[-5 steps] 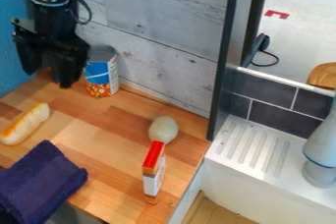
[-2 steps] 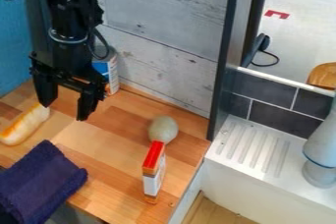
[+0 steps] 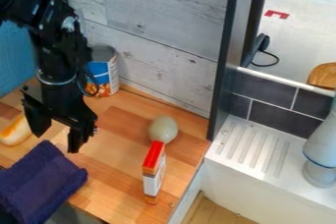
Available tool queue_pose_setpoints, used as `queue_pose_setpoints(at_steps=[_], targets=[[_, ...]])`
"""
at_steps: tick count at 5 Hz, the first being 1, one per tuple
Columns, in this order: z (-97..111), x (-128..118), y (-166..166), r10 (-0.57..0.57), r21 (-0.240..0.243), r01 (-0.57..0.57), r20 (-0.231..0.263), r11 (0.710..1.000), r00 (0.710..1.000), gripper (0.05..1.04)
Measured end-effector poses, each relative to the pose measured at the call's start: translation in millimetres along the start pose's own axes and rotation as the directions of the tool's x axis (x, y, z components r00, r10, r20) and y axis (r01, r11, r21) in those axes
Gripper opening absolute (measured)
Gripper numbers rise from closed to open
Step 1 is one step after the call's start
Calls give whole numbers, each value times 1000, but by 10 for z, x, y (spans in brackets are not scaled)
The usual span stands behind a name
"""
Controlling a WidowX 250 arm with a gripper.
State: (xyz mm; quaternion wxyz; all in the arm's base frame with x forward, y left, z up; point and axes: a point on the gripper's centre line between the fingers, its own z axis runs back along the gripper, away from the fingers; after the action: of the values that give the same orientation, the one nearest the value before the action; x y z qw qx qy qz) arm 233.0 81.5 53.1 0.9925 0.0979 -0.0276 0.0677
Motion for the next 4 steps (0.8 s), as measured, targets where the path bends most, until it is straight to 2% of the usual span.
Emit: queue_pose_setpoints(at_steps=[1, 2, 3, 4], targets=[[-102, -66, -22, -50, 12, 50, 22, 999, 998, 1001], [-208, -106, -25, -96, -26, 98, 72, 995, 993, 1001], [-332, -140, 41, -86, -63, 92, 91, 994, 992, 1001], [-444, -203, 149, -88, -78, 95, 86, 992, 992, 1001]])
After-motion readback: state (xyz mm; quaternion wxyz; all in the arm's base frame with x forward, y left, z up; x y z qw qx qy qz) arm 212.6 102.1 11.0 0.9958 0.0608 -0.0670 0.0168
